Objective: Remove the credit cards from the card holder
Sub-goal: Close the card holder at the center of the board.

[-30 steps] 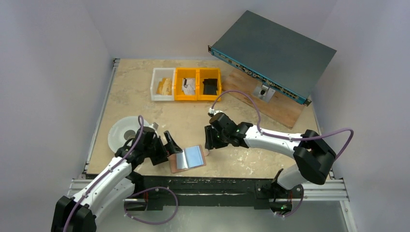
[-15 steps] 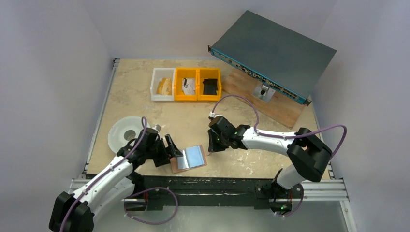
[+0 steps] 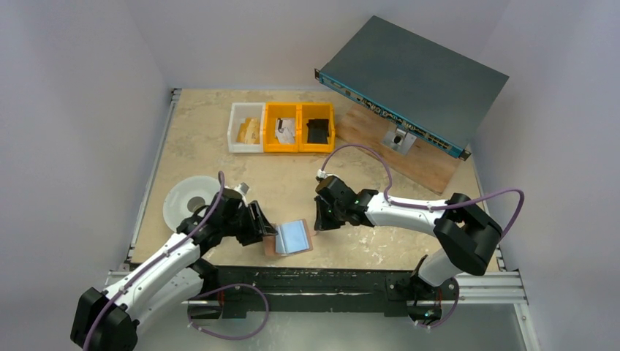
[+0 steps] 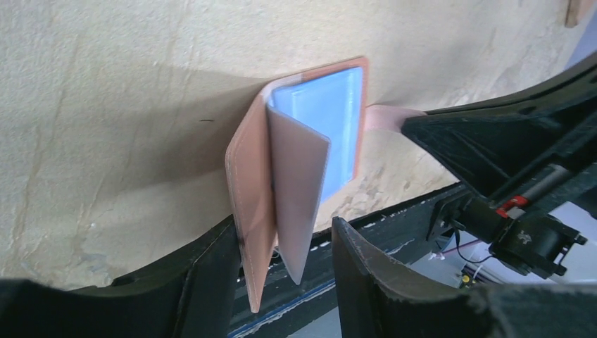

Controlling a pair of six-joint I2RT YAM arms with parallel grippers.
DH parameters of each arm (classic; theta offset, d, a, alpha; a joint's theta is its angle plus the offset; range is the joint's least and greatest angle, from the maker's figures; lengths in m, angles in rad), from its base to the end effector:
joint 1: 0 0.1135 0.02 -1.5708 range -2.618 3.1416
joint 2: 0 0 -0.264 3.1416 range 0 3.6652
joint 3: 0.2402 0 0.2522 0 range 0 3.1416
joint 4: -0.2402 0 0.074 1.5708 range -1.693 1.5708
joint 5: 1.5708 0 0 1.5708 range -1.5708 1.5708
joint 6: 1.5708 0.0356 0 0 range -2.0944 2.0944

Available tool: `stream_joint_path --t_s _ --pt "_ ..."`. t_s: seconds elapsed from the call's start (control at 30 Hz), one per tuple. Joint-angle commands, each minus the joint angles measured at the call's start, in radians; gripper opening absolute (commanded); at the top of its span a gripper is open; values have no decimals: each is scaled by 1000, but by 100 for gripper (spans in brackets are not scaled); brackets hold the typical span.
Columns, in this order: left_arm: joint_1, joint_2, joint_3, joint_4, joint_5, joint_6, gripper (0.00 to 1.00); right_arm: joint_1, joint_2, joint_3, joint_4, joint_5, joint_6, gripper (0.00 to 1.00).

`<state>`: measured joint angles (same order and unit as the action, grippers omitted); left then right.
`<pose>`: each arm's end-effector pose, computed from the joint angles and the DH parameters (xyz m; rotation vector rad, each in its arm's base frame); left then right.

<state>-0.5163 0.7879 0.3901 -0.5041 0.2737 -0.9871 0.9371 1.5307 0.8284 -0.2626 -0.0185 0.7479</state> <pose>0.1257 -0.0824 0.1761 -0.5020 2.6449 -0.9087 0.1757 0.2402 0.1748 -0.2608 2.6668 0.6416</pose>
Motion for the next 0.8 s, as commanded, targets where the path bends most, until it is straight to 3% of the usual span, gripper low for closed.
stream_joint_path --t_s 0.0,0.13,0.3,0.47,0.77 --pt "-13 12 65 20 9 -9 48 12 -22 -10 19 0 24 0" --pt "-30 33 74 68 31 -11 49 15 -26 -14 24 -2 35 0" --pt "-56 63 81 158 55 -27 60 17 -29 -17 23 -2 51 0" --pt "-80 117 85 271 81 -60 65 19 -38 -23 25 -2 59 0" --pt "-112 262 98 407 88 -99 67 20 -59 -40 41 -3 85 0"
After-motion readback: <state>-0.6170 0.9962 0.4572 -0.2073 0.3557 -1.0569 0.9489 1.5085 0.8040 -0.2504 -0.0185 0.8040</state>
